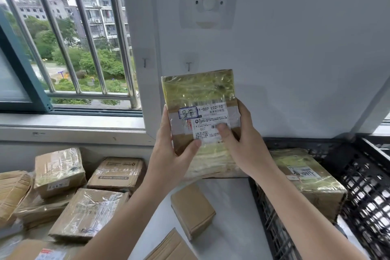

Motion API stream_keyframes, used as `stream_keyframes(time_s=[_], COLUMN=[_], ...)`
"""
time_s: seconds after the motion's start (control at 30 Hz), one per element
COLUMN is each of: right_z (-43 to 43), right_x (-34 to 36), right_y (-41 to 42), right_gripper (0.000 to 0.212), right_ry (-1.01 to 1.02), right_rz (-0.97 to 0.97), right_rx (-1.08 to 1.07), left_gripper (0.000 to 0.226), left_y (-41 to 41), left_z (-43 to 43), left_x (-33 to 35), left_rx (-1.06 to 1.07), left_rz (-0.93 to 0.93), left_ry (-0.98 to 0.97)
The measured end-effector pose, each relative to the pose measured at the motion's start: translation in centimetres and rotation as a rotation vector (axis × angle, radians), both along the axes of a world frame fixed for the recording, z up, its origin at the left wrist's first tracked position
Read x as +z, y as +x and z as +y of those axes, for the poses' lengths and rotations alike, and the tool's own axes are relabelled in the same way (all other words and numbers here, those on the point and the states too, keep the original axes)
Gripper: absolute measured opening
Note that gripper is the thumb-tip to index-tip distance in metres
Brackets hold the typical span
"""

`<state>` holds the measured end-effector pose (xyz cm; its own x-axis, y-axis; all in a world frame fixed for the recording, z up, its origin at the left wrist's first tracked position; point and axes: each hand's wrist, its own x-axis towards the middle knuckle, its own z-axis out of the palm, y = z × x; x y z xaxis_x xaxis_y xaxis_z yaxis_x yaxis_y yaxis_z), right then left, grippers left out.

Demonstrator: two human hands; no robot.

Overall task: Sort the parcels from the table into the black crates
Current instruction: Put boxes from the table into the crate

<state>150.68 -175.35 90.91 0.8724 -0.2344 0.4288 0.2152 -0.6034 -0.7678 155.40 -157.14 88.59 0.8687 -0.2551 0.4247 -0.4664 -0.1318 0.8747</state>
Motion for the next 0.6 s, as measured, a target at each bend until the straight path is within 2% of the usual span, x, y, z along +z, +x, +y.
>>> stream_keyframes(time_s=[0.13, 0.2, 0.33, 0.43, 0.6], right_z=[-2.4, -3.2, -4.6, -5.5, -7.9], right_x=[0.5, 1.2, 3.0, 4.6, 6.9], right_y=[0.0, -0.7, -2.8, -5.0, -9.9], right_gripper=[0.074, 0.09, 0.119, 0.126, 0.135], right_ry=[-0.032, -0.036, -0.07, -0.089, -0.207], right_rz=[0.016, 0.033, 0.088, 0.13, 0.22], right_rx=[-0.005, -0.034, -0.098, -0.157, -0.269], left_gripper=[0.106, 0.11, 0.135, 0.145, 0.146], left_y=[0.5, 0.4, -0.2, -1.0, -3.9], left_z=[-2.0, -2.9, -4.3, -5.4, -9.0], left_x=[1.1, 1.7, 2.8, 4.0, 6.6], left_rx=[0.011, -0.022, -0.184, -0.296, -0.372], left_rz=[-0.03, -0.026, 0.026, 0.009, -0.051], left_ry=[0.074, 0.099, 0.166, 0.227, 0.286])
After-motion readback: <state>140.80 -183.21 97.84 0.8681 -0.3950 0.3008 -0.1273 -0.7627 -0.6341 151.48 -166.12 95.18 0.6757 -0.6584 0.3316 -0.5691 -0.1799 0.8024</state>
